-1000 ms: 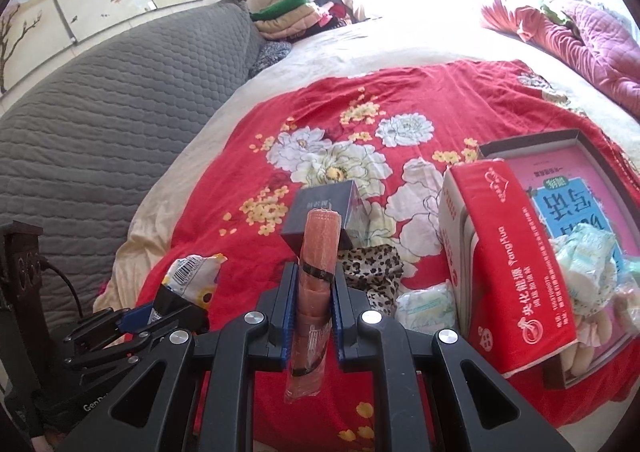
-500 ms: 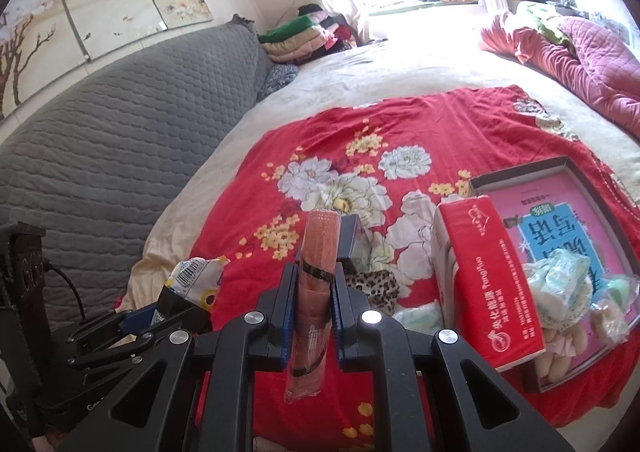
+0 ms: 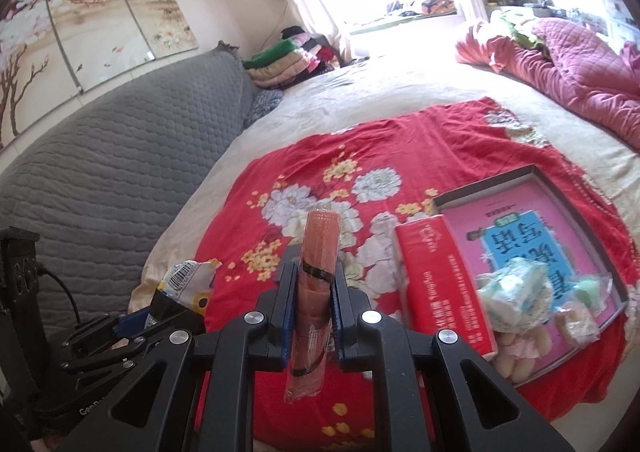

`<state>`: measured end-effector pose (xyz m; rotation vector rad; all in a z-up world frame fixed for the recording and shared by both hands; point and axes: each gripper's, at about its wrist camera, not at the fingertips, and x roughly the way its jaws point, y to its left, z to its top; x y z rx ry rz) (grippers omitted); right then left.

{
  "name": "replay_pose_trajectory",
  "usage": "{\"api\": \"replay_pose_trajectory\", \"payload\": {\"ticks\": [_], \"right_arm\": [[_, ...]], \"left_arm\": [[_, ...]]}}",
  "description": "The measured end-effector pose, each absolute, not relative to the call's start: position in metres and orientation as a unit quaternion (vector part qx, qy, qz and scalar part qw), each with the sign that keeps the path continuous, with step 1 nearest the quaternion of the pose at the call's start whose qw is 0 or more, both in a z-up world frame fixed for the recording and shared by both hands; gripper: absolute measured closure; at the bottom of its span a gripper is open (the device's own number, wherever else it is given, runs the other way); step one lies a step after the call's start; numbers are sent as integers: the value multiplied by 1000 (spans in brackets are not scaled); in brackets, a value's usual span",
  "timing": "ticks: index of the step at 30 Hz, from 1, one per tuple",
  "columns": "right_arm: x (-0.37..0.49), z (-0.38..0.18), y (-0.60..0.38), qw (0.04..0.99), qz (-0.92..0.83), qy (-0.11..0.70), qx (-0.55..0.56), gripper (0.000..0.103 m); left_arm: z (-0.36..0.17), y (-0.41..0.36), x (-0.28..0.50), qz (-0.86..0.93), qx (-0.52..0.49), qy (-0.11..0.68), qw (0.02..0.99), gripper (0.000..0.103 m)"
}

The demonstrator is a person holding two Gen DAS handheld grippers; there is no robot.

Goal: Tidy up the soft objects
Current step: 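Carry the snack bag with left gripper while right gripper carries the pink pack over the tray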

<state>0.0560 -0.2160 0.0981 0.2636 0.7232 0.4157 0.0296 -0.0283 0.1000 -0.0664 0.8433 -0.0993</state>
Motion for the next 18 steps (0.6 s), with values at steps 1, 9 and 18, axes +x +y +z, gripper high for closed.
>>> {"api": "replay_pose_trajectory", "payload": {"ticks": [1,9,18], "right_arm": [[55,99,-222,906,199,349,131,88],[50,103,-268,913,171,338,148,88],[45,99,-336,921,114,329,176,88]], "left_arm": [[100,-32,31,-51,-35,411,910,66],[97,-66,42,-74,-25,418,905,66],[86,-118,58,-114,-1,427,897,66]]}}
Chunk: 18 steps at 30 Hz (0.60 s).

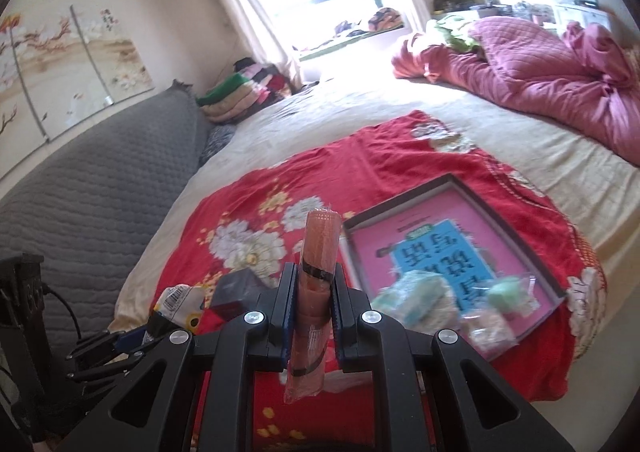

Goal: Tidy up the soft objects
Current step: 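Carry the snack bag with left gripper while right gripper carries the pink pack over the tray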

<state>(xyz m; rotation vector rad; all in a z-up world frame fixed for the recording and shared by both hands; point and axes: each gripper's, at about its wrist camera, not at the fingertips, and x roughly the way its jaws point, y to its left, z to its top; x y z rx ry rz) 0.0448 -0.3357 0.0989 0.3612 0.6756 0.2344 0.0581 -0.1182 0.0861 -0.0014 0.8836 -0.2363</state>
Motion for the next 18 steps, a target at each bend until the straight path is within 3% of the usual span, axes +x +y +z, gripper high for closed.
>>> {"api": "replay_pose_trajectory", "payload": {"ticks": [18], "right_arm": [[46,82,-440,921,30,319,220,88]], "left_arm": [[44,-239,99,-201,45,473,857,66]]}}
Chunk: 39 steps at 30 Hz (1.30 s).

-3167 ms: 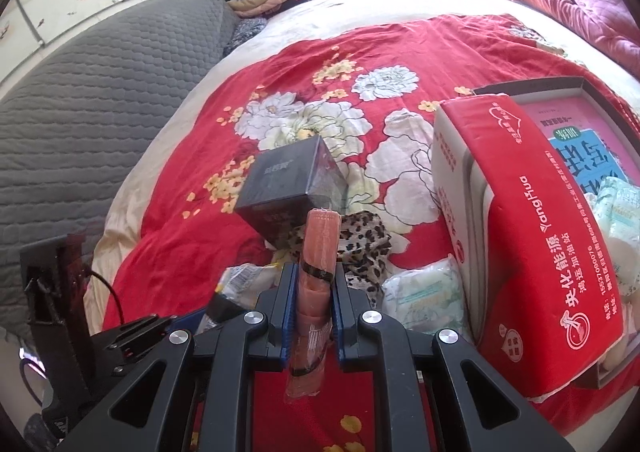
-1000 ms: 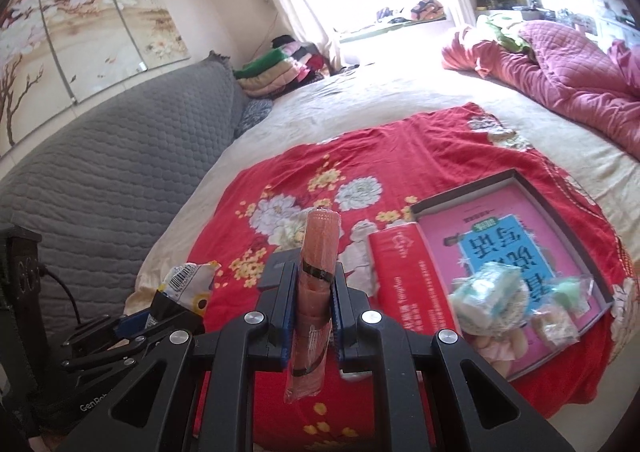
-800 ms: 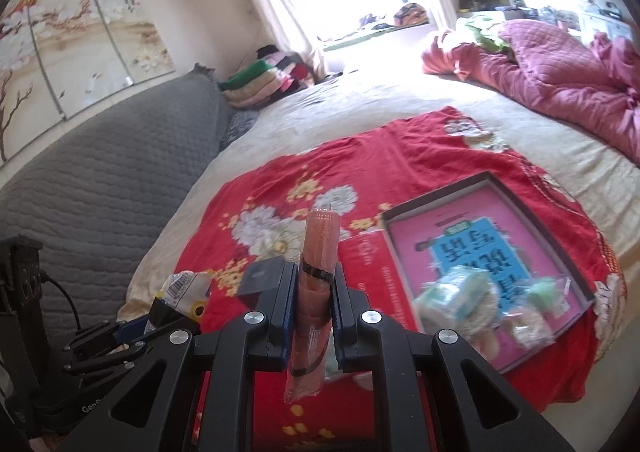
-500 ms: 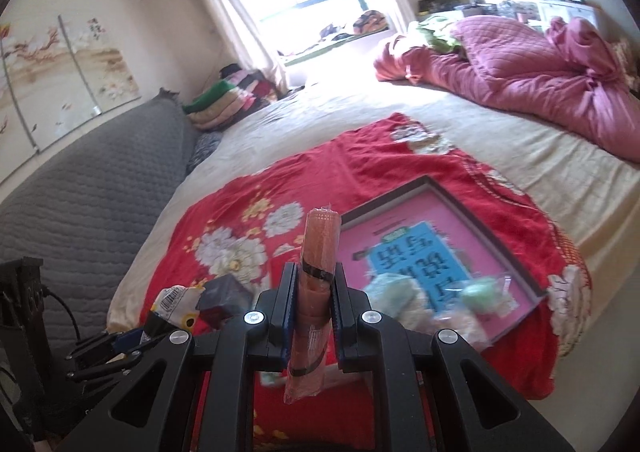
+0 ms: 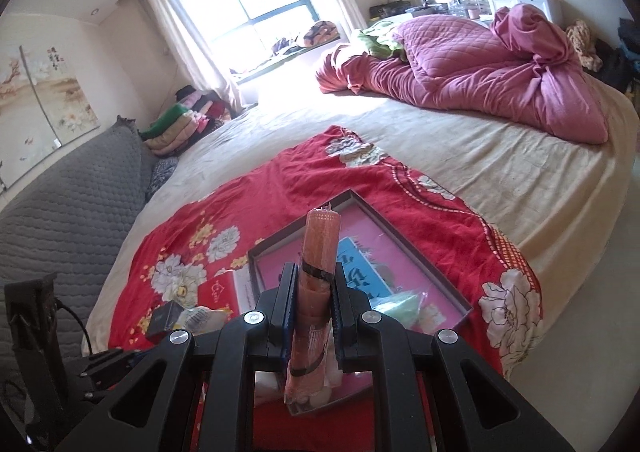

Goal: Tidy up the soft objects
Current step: 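Carry the snack bag with left gripper while right gripper carries the pink pack over the tray, then lower the snack bag with left gripper while right gripper lowers the pink pack into the tray, open both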

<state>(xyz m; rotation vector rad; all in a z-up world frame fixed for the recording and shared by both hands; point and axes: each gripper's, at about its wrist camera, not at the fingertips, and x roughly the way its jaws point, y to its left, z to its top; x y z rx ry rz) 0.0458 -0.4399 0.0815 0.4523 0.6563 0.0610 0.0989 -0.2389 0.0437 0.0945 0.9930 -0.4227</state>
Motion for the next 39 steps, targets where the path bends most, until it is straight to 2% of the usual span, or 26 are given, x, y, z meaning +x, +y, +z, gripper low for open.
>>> {"api": "replay_pose_trajectory", "payload": {"ticks": [20,39], "right_arm": [[71,1,-487,894,-35,372,248,88],[119,-49,-481,891,-44,416,178,88]], "left_arm": [[-20,-311,131,-231,78,518,820,66],[-41,-320,153,-233,74,513,823,66]]}}
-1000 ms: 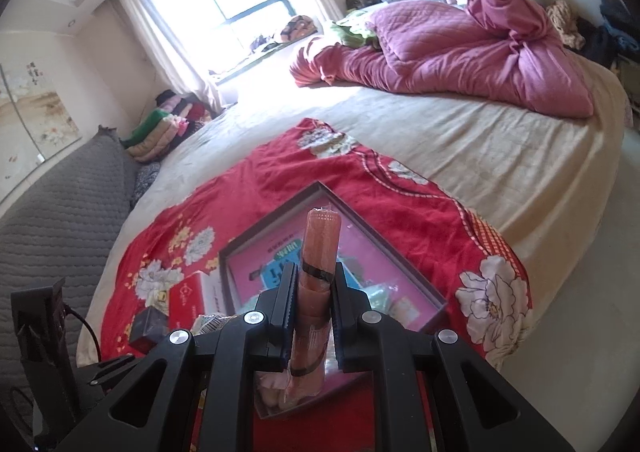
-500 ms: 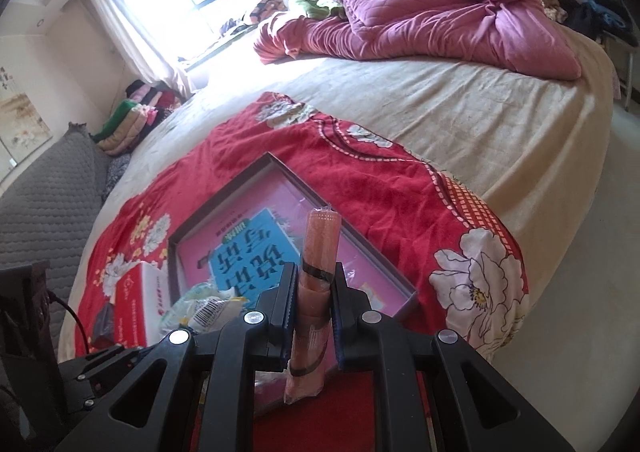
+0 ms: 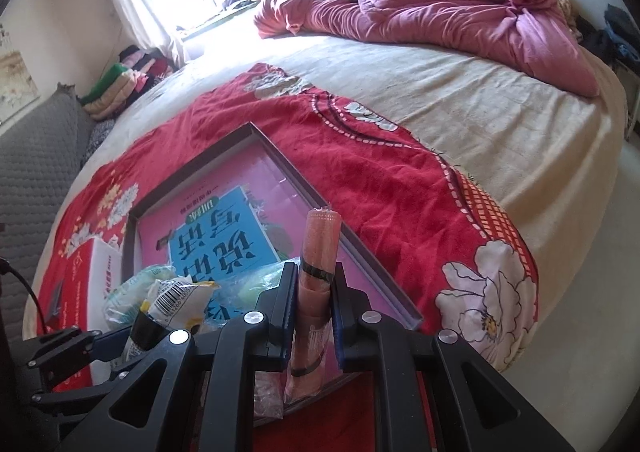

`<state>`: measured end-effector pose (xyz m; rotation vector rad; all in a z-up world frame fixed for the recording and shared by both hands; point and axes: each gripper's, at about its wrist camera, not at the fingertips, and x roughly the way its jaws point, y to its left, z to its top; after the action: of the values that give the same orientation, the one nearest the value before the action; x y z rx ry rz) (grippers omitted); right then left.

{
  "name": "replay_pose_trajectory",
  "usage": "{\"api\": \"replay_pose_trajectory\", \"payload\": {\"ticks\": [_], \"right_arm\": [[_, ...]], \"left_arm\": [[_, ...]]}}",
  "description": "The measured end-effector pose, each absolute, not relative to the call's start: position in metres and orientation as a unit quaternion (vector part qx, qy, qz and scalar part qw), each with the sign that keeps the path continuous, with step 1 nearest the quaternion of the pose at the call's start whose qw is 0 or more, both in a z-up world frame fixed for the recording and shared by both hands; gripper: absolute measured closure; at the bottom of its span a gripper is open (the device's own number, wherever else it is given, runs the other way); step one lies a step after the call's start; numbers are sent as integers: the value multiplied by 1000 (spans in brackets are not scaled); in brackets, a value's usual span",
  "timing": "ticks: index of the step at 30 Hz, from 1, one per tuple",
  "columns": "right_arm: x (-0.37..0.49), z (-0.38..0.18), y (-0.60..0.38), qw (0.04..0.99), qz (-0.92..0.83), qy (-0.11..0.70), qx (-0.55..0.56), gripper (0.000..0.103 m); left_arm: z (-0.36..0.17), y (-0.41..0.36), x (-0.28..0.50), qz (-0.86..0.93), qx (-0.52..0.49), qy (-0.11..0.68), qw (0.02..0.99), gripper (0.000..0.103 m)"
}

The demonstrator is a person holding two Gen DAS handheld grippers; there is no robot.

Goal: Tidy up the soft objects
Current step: 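Lower the snack bag with left gripper while right gripper lowers the pink pack into the tray, open both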

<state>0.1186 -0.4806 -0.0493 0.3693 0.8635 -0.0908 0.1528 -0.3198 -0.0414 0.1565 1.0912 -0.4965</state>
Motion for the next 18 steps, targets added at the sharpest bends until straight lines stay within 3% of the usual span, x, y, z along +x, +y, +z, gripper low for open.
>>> {"api": "replay_pose_trajectory", "payload": {"ticks": [18], "right_arm": [[121,-54,-470,897,-47,414,147,81]], "left_arm": [[-42,-320,166,-229,58,514,825,66]]}}
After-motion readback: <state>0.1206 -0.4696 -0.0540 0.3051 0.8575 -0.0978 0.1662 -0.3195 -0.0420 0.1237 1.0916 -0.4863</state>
